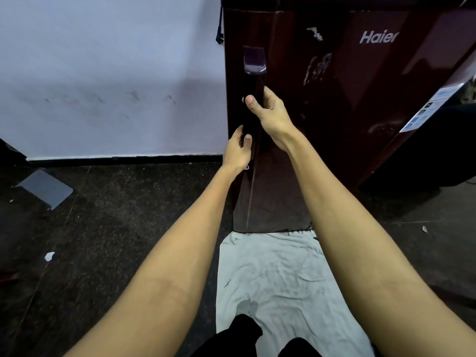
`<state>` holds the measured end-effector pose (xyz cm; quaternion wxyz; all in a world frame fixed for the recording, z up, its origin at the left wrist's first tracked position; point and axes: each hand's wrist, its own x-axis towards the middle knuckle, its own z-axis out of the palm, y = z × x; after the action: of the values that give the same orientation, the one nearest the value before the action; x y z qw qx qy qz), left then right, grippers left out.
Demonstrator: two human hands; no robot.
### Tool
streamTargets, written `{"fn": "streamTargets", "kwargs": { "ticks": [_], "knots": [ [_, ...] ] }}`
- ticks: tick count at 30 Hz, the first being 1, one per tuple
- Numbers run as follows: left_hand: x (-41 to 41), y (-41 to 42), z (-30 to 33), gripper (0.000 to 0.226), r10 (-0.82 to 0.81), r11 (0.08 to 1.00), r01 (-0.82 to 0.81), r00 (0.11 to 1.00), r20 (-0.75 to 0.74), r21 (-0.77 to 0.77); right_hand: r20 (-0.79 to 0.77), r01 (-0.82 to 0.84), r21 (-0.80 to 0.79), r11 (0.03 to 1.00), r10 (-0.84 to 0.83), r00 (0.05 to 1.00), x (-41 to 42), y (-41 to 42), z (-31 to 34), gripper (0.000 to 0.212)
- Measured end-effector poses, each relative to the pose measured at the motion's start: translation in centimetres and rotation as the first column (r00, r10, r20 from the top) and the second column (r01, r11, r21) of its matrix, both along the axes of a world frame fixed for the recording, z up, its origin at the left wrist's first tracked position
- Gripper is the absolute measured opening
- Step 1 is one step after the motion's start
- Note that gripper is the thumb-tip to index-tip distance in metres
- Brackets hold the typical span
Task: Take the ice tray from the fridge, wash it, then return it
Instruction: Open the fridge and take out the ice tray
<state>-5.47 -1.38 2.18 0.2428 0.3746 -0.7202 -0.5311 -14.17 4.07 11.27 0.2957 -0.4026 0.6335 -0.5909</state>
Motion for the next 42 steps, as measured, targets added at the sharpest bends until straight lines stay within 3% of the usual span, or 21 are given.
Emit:
{"fn": "streamTargets", "kwargs": {
  "ticks": [4, 7, 12, 17, 20, 24, 28, 33, 37, 42],
  "knots": [
    [0.0, 0.9, 0.3, 0.049, 0.063, 0.998, -0.063, 0.997, 0.036, 0.003, 0.000, -0.015, 0.026, 1.000, 0.015, 1.000, 0.3, 1.0, 0.3, 0.031],
    [1.1, 3.4, 0.1, 0.048, 0.100, 0.994, -0.099, 0.994, 0.037, -0.037, 0.003, -0.025, 0.016, 1.000, 0.025, 1.000, 0.8, 3.0, 0.1, 0.058],
    [3.8, 9.9, -0.3, 0.037, 0.190, 0.972, -0.198, 0.979, -0.077, -0.124, -0.039, -0.094, -0.029, 0.995, 0.093, 0.995, 1.7, 8.6, -0.5, 0.031],
    [6.0, 16.4, -2.2, 0.030, 0.447, 0.884, -0.452, 0.892, -0.067, -0.119, -0.055, -0.130, -0.095, 0.987, 0.125, 0.991, 2.6, 15.7, -1.1, 0.035],
    [6.9, 20.1, -3.3, 0.041, 0.503, 0.863, -0.502, 0.864, 0.004, -0.059, -0.058, -0.102, -0.125, 0.987, 0.096, 0.994, 3.2, 20.5, -1.6, 0.042],
    [7.2, 24.8, -4.0, 0.071, 0.442, 0.896, -0.444, 0.891, 0.099, -0.005, -0.027, 0.026, -0.152, 0.988, -0.031, 0.999, 3.6, 27.1, -2.9, 0.043],
    [7.3, 30.1, -4.6, 0.082, 0.320, 0.941, -0.330, 0.941, 0.113, 0.079, 0.051, 0.300, -0.084, 0.950, -0.296, 0.954, 4.3, 34.4, -6.9, 0.047],
    [7.0, 36.5, -6.2, 0.058, 0.221, 0.971, -0.227, 0.972, 0.078, 0.078, 0.107, 0.459, 0.081, 0.885, -0.465, 0.879, 5.3, 42.4, -11.7, 0.049],
    [6.0, 40.1, -6.5, 0.035, 0.194, 0.979, -0.197, 0.979, 0.061, 0.059, 0.122, 0.497, 0.103, 0.861, -0.507, 0.853, 5.0, 46.1, -12.8, 0.044],
    [4.1, 42.9, -7.3, 0.028, 0.084, 0.995, -0.090, 0.992, 0.097, 0.051, 0.134, 0.543, 0.078, 0.836, -0.548, 0.826, 2.9, 49.3, -12.5, 0.040]
  ]
}}
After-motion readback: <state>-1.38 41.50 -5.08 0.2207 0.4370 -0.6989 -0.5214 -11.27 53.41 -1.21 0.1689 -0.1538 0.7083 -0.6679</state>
